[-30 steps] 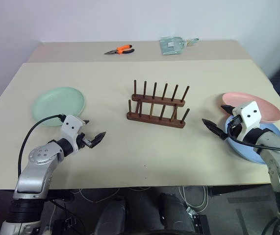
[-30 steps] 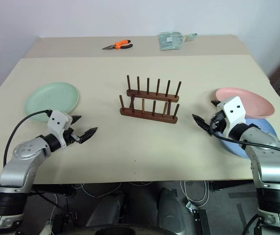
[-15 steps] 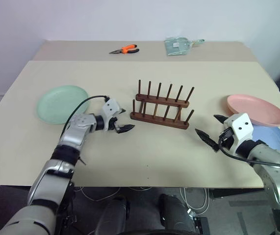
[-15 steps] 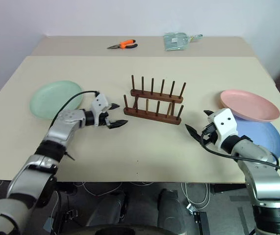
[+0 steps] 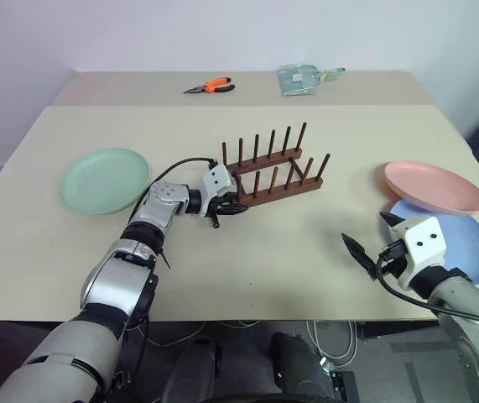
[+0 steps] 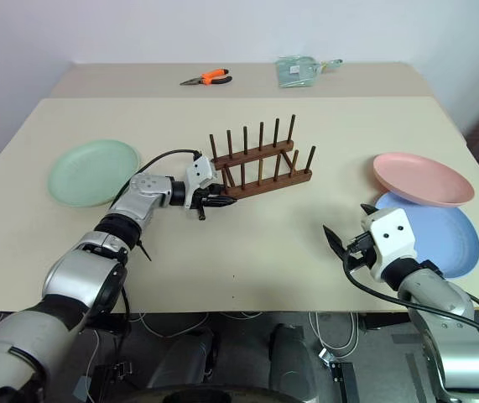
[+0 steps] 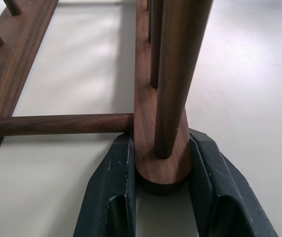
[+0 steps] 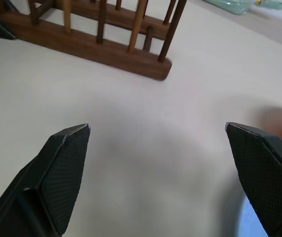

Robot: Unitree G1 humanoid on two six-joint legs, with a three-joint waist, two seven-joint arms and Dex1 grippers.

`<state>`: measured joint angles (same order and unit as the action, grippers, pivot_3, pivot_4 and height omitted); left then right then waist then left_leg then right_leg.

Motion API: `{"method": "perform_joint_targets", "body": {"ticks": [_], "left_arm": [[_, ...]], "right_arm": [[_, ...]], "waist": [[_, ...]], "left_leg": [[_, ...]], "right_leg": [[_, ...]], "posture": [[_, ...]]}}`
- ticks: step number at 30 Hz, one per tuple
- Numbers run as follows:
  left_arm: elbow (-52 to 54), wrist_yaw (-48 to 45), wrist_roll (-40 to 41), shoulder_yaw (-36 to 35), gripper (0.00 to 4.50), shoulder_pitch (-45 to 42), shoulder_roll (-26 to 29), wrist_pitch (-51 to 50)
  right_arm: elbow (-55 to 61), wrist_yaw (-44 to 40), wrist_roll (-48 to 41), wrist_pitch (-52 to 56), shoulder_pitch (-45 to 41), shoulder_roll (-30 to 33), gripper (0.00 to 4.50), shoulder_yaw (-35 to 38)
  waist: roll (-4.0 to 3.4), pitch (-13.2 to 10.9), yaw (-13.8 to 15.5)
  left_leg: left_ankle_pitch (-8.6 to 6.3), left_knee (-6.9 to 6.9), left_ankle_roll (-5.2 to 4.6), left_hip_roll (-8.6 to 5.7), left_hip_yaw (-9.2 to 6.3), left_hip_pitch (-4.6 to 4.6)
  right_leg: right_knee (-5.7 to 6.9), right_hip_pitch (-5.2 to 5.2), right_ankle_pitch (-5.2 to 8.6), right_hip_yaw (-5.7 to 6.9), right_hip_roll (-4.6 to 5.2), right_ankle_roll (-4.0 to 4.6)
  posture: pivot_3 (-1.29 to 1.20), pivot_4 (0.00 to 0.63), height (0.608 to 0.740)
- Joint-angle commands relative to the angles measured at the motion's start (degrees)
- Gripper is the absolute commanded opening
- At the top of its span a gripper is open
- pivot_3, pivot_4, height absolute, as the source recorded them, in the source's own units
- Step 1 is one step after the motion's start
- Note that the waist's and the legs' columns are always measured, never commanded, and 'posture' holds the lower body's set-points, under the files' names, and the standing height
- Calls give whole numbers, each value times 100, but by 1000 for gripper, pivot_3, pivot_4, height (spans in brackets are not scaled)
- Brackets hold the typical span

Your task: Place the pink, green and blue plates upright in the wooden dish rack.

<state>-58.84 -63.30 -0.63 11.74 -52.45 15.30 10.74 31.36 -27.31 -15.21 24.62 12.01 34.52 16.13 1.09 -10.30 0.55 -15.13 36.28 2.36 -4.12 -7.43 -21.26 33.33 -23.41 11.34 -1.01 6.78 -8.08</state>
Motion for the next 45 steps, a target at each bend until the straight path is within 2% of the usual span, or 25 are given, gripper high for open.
{"method": "perform_joint_targets", "body": {"ticks": [1, 7, 14, 16, 18, 22, 24, 25, 31, 35, 40, 45], "left_arm": [[1057, -440, -23, 230, 779, 610, 125, -177], [3808, -766, 184, 536, 779, 1862, 500, -1207], [4847, -322, 148, 373, 4190, 2405, 960, -2111], [5004, -230, 167, 202, 4247, 2602, 1288, -2349], [5340, -305, 417, 41, 3748, 2858, 1580, -2729], [6485, -675, 1043, 38, 1848, 3548, 2122, -3648], [7027, -607, 1291, 138, 785, 3831, 2123, -3996], [7151, -378, 1269, 203, 322, 3858, 1988, -4101], [6940, 1006, 657, 615, 322, 3649, 1042, -4093], [6483, 1863, 369, 639, 322, 3429, 488, -4161], [5663, 2602, 179, 471, 322, 3026, 130, -3915], [4948, 2934, 173, 341, 322, 2642, 40, -3636]], "right_arm": [[-93, -240, -30, -75, -105, 269, 4500, 275], [-217, -777, -94, -114, 278, 638, 4500, 625], [-396, -1081, -51, -257, 517, 779, 4500, 756], [-402, -1226, -132, -232, 558, 826, 3952, 739], [-333, -1361, -196, -183, 618, 843, 3243, 673], [-153, -1483, -179, -91, 638, 786, 1174, 251], [-121, -1451, -122, -64, 556, 692, 79, -113], [-160, -1379, -10, -111, 488, 645, 0, -284], [-605, -805, 685, -116, -114, 385, 0, -1107], [-1060, -319, 1072, 45, -841, 38, 0, -1515], [-1949, -47, 1475, -145, -1717, -150, 0, -1845], [-2776, 102, 1654, -458, -2334, -263, 0, -1880]], "waist": [[0, 0, 9], [-3, 1, 22], [-4, 1, 2], [-6, 3, -18], [-11, 6, -53], [-18, 12, -114], [-23, 16, -123], [-27, 17, -117], [-27, 21, 62], [-26, 24, 30], [-29, 32, 18], [-28, 40, 5]], "left_leg": [[0, 0, 0, 0, -1, -1], [-1, -4, -2, 2, -5, -3], [-2, -1, -2, 4, -4, 0], [-1, -2, -2, 5, -4, 2], [-2, -6, -2, 8, -4, 4], [-2, -8, -2, 11, -5, 6], [-4, -10, -4, 13, -3, 5], [-4, -9, -5, 12, -3, 3], [-4, 17, -5, 0, -10, -8], [-4, 20, -5, -2, -12, -6], [-3, 24, -4, -4, -11, 0], [-3, 26, -3, -4, -11, 4]], "right_leg": [[-1, 0, -3, 0, 0, 4], [-1, 0, -9, -1, 0, 18], [1, 2, 5, -1, -1, 0], [3, 0, 5, -2, -2, 0], [3, 0, 5, -2, -3, 1], [4, 1, 16, -1, -3, 17], [1, 0, 17, -3, -1, 18], [1, 1, 18, -4, 1, 17], [-7, 9, 19, -3, 6, 18], [-5, 11, 18, -3, 4, 18], [5, 13, 16, -3, 0, 20], [9, 14, 8, -3, -2, 10]], "posture": [[0, 150, 740], [0, 150, 740], [0, 150, 740], [0, 150, 740], [0, 150, 740], [0, 150, 740], [0, 150, 740], [0, 150, 740], [0, 150, 740], [0, 150, 740], [0, 150, 740], [0, 150, 740]]}}
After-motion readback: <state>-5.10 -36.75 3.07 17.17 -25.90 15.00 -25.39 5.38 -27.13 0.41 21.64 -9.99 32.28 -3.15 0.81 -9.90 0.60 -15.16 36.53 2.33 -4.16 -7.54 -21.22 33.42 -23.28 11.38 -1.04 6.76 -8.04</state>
